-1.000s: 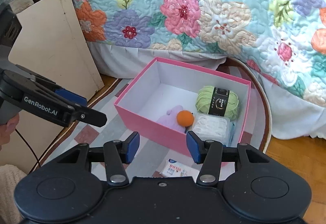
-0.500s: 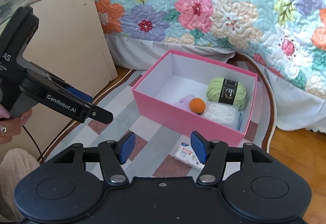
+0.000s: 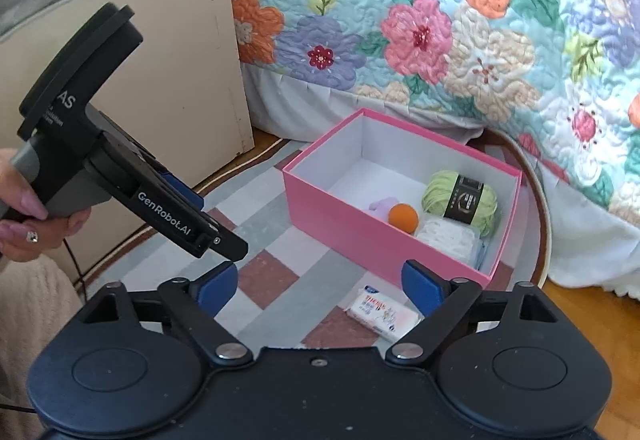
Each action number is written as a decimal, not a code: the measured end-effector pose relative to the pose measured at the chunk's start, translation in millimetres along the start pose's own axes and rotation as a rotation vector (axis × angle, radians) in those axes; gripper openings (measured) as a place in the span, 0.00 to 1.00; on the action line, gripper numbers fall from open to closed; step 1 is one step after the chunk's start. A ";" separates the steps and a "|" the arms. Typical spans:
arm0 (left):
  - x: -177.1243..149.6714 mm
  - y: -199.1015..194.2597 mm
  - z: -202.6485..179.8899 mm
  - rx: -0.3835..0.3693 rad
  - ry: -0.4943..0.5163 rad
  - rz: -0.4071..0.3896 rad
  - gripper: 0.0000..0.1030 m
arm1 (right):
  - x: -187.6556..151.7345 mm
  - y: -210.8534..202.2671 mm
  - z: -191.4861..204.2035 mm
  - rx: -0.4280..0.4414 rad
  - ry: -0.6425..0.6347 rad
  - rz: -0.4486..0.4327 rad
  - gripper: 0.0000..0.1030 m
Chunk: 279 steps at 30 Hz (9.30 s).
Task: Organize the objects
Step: 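Withdraw the left tool up and back from the pink box, then lower the left tool onto the white wet-wipes pack and close it, then lift the wet-wipes pack with the left gripper toward the pink box, then lower the wet-wipes pack into the pink box and open the left gripper, then withdraw the left tool up and back from the pink box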
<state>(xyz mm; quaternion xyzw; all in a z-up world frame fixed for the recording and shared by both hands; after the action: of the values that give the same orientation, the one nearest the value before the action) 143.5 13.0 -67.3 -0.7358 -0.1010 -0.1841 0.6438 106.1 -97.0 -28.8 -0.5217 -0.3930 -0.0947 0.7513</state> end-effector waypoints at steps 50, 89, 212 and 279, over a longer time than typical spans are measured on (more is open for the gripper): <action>9.5 156.4 -34.3 -0.146 -0.045 -0.174 0.91 | -110.9 161.7 -78.4 -0.139 0.128 0.075 0.90; 3.6 161.2 -47.3 -0.319 -0.086 -0.148 0.38 | -107.1 152.3 -67.2 -0.156 0.185 0.054 0.65; 159.5 172.6 48.6 -0.084 -0.110 -0.117 0.40 | 66.0 256.0 -114.7 0.009 0.135 0.199 0.37; -9.7 -46.9 44.8 0.143 -0.086 -0.197 0.69 | 7.3 10.0 -24.7 -0.174 0.291 -0.061 0.71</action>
<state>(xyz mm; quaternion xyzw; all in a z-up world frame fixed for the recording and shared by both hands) 122.9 65.0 -33.2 -0.6816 -0.2134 -0.2071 0.6685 128.7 -111.9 -34.5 -0.5533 -0.2860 -0.2259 0.7490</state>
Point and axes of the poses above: each gripper's, at about its wrist camera, not at the fingertips, and y roughly the way its jaws point, z to its left, x to its top, the point moved 9 cm from there along y, roughly the way its jaws point, and after that the axes turned 9 degrees about y, right-handed, at the moved point
